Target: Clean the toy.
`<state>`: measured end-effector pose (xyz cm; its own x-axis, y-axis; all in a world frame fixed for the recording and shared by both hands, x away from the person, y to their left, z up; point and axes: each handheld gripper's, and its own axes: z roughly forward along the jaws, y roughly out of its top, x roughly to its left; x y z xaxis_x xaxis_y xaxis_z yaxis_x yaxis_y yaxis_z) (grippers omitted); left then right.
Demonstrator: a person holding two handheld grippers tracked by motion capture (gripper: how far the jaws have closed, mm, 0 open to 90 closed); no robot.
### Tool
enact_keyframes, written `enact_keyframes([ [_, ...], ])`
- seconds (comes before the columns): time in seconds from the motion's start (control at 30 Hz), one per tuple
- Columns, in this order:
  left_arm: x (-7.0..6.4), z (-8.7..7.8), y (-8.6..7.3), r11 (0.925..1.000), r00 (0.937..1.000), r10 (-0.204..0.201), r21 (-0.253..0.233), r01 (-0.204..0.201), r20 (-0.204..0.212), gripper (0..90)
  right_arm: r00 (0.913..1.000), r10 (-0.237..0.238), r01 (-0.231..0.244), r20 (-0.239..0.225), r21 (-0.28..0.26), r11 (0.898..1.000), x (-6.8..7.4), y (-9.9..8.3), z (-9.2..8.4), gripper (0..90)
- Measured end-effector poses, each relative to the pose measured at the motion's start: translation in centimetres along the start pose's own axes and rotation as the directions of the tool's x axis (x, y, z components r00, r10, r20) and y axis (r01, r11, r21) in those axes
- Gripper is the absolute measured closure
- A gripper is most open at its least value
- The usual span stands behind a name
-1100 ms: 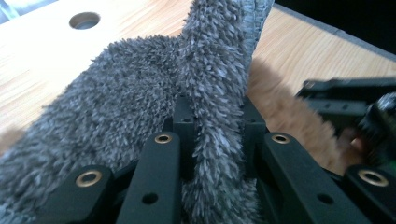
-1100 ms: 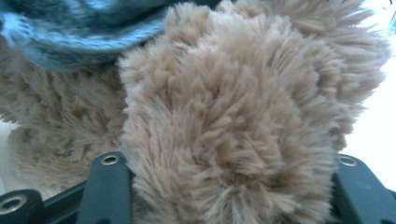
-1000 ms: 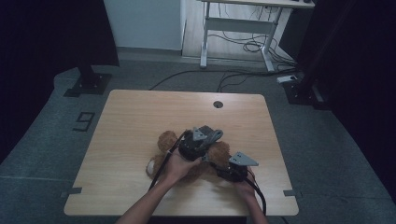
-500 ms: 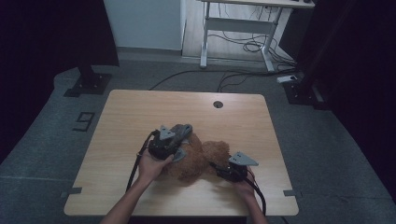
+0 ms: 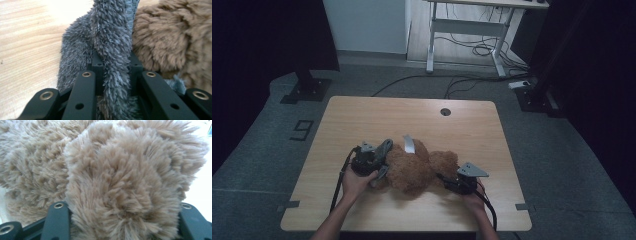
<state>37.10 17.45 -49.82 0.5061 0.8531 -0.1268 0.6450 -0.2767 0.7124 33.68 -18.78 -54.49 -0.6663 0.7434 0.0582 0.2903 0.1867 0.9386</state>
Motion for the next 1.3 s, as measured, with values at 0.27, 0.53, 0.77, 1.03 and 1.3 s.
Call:
enact_keyframes([
  [0.27,-1.0,-2.4,-0.4,0.9987,0.9922,-0.025,-0.042,0.03,0.122,72.6,0.9995,0.031,-0.031,0.004,0.006,1.0,-0.1,0.1,-0.1,34.3],
  [0.53,-2.0,-0.4,-0.4,0.9974,0.9809,-0.071,0.001,0.072,0.181,71.5,0.9884,0.15,-0.151,0.024,0.1,0.983,-0.9,1.5,0.1,17.5],
  [0.77,-1.8,0.5,-0.2,0.9857,0.9529,-0.164,0.003,0.168,0.255,74.8,0.9793,0.202,-0.201,0.012,0.187,0.962,-1.5,2.6,1.1,33.0],
  [1.03,-1.0,0.6,1.8,0.971,0.9211,-0.204,-0.052,0.233,0.332,76.0,0.9981,-0.036,0.031,0.051,0.088,0.996,-0.4,4.4,1.7,49.5],
  [1.3,0.4,2.3,4.2,0.9685,0.9479,-0.197,-0.1,0.228,0.25,76.1,0.9725,-0.174,0.177,0.154,-0.001,0.984,-1.5,5.3,4.6,46.0],
])
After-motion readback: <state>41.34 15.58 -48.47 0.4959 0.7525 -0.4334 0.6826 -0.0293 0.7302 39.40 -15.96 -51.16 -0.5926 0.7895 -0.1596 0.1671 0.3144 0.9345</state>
